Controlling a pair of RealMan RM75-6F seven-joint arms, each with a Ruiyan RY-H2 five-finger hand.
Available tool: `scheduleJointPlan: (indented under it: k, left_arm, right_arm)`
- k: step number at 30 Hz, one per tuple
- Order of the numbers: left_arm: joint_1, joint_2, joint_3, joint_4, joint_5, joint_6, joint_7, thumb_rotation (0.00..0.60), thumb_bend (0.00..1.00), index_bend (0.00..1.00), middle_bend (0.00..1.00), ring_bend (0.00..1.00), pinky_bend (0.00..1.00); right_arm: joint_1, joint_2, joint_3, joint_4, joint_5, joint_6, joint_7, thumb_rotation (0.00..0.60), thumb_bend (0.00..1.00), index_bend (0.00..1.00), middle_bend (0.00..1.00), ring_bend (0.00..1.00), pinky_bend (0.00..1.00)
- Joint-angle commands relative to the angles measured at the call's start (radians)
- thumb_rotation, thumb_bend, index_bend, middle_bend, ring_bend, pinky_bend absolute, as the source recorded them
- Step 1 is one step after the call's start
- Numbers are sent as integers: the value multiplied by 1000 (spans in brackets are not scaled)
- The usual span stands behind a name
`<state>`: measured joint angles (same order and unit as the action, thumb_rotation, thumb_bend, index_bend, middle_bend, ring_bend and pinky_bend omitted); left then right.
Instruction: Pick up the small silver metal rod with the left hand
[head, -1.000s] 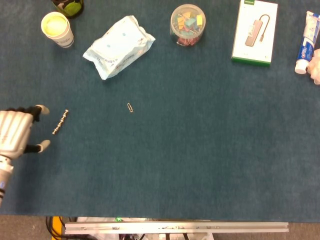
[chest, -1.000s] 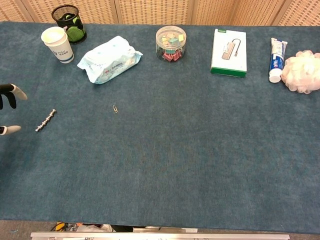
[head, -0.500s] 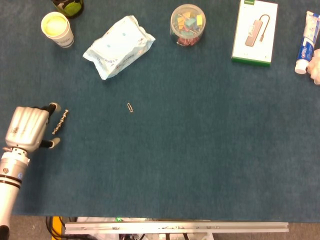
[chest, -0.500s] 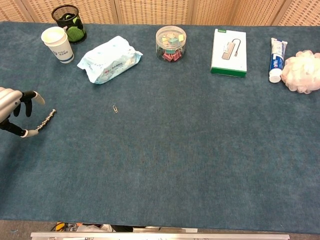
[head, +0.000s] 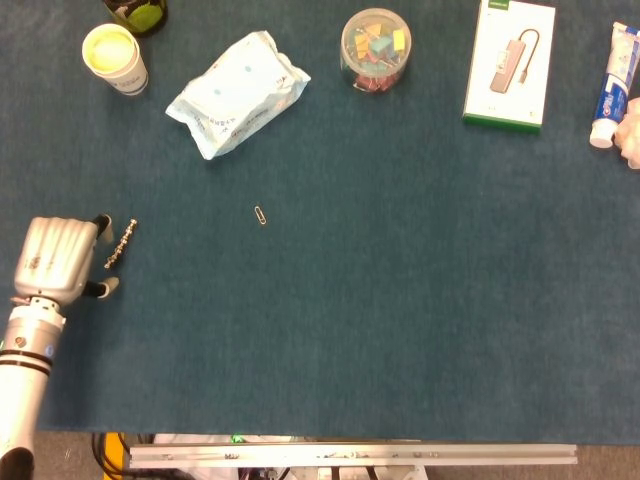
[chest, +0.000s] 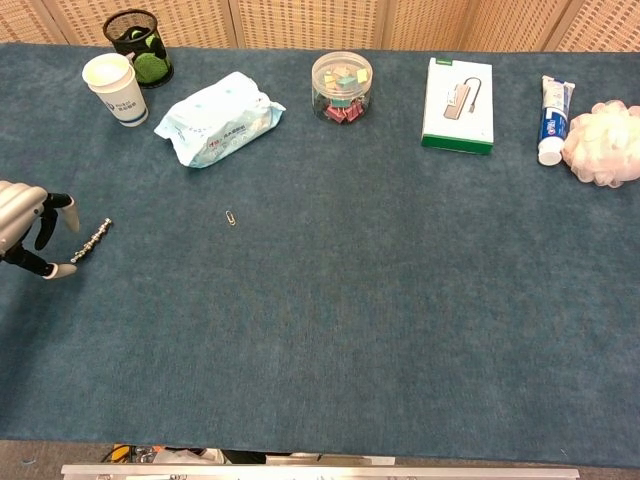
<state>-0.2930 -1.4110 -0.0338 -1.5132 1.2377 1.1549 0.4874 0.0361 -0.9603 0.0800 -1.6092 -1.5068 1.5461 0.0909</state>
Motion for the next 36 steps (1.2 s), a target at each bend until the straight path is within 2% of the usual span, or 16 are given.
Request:
scheduleJointPlan:
  k: [1,17,36]
  left_arm:
    - [-10,-21,-6,18,-14,-10,4,600,104,444,699,731,831]
    - [-49,-99,-30,121,-67,-28,33,600,103,444,704,733,832]
    - [-96,-125,-72,221,-131,-38,96,600,104,445,706,734,832]
  right_arm:
    - [-4,2,-1,1,2,3,4,600,43,369,436,288,311]
    - [-27,12,-2,-2,8,23,6,600,43,369,436,288,311]
    - [-30,14,-1,-15,11,21,-12,600,44,369,436,288,311]
